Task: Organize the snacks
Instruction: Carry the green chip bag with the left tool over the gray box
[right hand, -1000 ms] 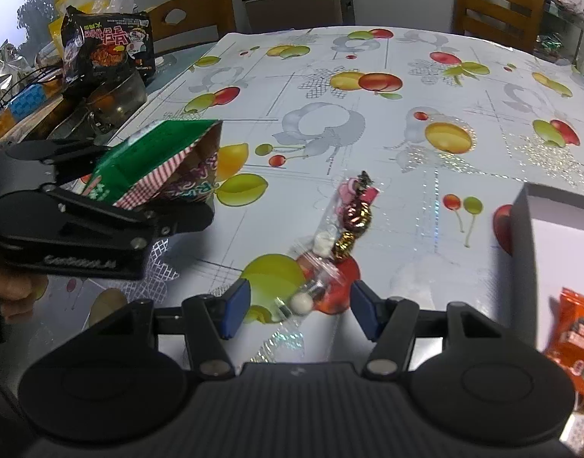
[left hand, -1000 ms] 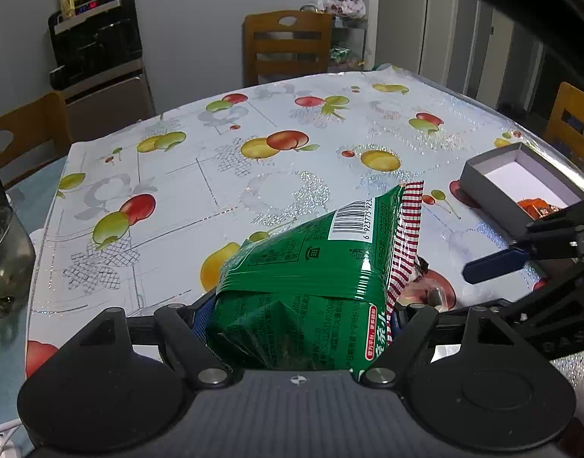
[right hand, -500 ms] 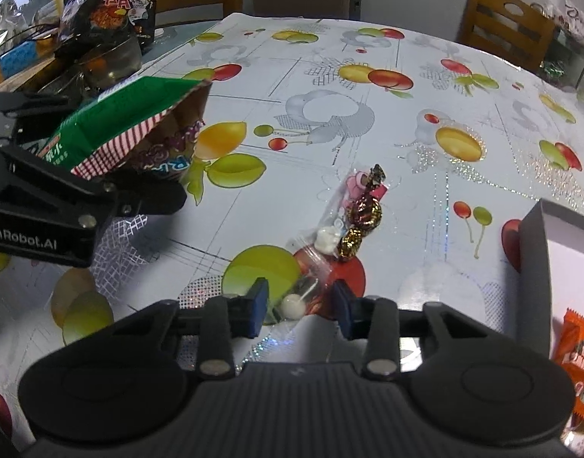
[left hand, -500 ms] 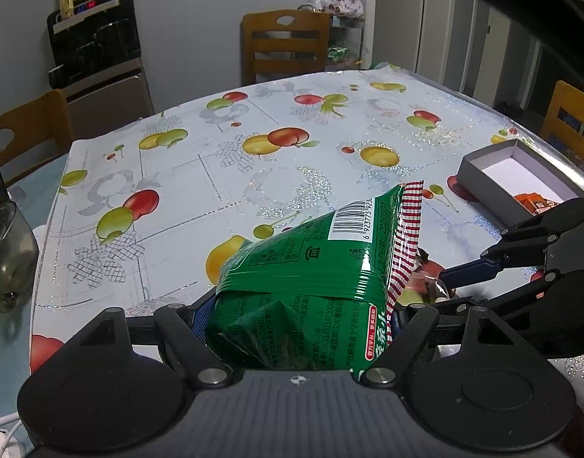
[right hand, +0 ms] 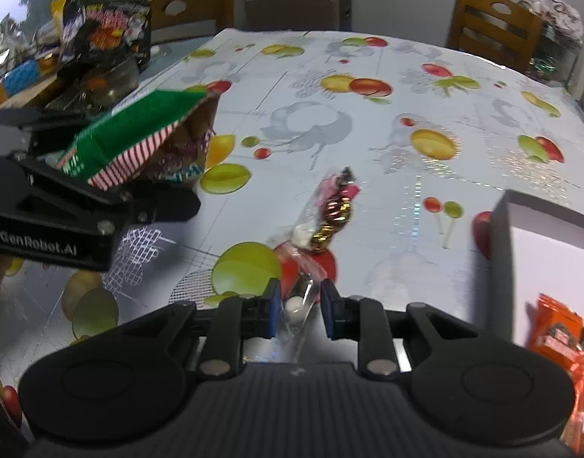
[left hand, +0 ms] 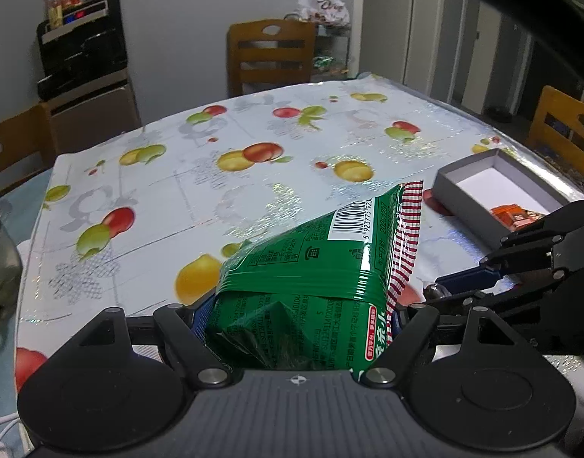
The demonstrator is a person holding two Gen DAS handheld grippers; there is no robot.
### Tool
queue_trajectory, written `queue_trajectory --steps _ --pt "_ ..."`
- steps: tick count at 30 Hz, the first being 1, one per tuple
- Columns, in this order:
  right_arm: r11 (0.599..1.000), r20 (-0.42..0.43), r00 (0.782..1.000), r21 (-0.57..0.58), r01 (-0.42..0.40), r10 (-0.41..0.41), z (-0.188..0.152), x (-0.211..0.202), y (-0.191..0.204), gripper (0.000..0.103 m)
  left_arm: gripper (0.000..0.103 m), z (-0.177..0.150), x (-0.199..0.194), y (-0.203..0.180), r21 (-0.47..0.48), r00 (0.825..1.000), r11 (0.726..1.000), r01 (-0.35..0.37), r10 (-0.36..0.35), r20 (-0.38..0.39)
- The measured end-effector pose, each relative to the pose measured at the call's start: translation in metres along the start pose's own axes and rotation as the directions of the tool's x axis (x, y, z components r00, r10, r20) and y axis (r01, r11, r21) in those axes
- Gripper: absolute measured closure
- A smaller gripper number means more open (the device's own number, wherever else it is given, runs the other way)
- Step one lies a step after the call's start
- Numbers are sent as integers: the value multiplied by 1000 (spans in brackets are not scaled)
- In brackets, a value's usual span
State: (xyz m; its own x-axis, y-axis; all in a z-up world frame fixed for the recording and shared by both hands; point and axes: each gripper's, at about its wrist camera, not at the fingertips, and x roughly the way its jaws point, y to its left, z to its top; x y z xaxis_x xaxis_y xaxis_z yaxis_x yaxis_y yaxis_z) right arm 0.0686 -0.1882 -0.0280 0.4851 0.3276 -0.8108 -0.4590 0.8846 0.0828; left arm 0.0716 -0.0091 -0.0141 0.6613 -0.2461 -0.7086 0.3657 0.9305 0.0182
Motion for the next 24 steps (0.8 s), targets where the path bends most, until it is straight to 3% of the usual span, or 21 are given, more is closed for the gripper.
queue_trajectory --steps 24 --pt "984 97 990 156 87 -103 -29 -89 -86 82 24 43 21 -100 139 991 982 126 -131 32"
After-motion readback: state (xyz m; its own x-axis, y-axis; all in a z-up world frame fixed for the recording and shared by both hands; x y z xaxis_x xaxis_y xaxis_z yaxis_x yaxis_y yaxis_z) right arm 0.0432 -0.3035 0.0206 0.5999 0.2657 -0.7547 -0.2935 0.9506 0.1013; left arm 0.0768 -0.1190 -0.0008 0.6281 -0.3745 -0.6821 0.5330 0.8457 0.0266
